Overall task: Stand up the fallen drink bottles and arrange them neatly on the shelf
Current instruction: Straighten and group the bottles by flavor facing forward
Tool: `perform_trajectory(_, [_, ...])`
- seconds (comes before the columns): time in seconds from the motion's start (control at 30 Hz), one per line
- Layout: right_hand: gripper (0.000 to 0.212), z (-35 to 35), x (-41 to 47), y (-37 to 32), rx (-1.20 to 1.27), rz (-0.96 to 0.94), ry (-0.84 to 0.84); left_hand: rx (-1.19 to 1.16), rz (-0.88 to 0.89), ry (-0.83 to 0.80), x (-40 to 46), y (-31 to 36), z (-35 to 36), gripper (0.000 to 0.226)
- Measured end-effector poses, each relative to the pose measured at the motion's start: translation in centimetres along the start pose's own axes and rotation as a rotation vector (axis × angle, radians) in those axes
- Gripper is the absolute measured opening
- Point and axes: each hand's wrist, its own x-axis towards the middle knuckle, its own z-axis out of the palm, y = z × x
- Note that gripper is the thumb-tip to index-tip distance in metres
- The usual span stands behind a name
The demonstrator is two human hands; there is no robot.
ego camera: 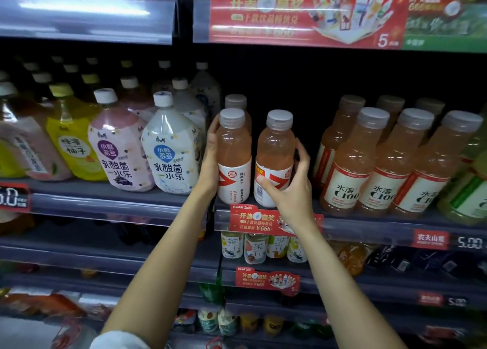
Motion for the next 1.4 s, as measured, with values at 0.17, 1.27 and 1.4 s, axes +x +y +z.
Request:
perform_trajectory(0.17, [0.091,0.1,-0.1,0.0,-0.003,0.015,-0.013,0.014,0.007,0.062,-0.4,-0.3,0.7,0.117])
perform_trajectory(1.27, [0.074,-0.7,-1.7,0.5,-0.126,-0.021,0.061,0.048,0.008,0.159,-1.6,-0.1,2.2,0.121])
perform_trajectory(1.4, [0.073,-2.0,-1.2,0.6,-0.14,-0.013,-0.074,0.037,-0.004,0.151,-1.7,-0.3,2.1,0.118])
